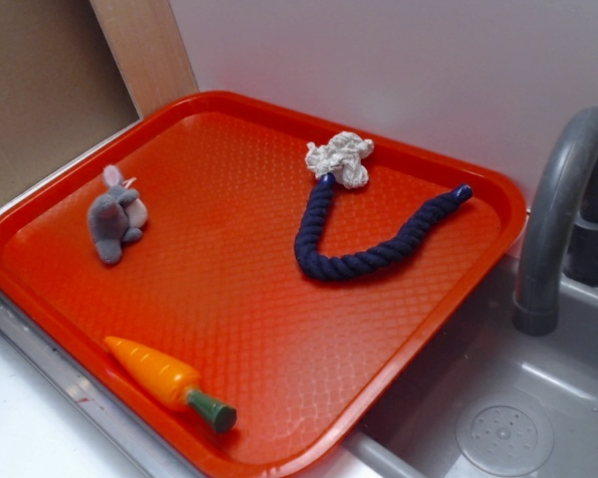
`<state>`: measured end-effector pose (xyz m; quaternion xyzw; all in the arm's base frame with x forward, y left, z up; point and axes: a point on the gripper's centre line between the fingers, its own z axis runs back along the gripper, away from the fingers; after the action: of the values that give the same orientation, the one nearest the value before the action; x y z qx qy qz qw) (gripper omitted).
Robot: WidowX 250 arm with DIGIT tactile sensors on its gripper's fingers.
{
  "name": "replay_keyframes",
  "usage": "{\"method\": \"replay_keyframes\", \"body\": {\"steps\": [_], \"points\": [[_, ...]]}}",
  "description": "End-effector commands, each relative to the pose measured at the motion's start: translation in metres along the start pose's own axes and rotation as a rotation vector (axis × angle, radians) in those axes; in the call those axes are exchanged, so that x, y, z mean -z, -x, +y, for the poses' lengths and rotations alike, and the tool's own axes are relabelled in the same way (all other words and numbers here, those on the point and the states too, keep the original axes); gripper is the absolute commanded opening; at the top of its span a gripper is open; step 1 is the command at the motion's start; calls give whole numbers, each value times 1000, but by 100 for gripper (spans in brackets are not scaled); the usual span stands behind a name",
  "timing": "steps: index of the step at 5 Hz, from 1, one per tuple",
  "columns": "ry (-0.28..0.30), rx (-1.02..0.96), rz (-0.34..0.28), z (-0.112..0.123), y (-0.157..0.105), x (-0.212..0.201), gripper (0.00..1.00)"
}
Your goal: Grab the blue rope.
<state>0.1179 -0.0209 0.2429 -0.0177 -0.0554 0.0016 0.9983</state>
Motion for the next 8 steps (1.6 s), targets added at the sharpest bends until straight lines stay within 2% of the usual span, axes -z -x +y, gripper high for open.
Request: {"method": "replay_keyframes", "body": {"steps": [1,2,3,5,6,7,8], "points": [[0,0,0,0,0,0,100],[28,-38,-29,-39,-13,5,100],[23,-110,-78,-73,-29,8,100],[47,-273,-41,-148,-75,46,100],[72,-288,-35,-172,-97,69,100],[44,-265,-40,-190,-104,102,100],[17,-198,-21,-205,-111,139,100]]}}
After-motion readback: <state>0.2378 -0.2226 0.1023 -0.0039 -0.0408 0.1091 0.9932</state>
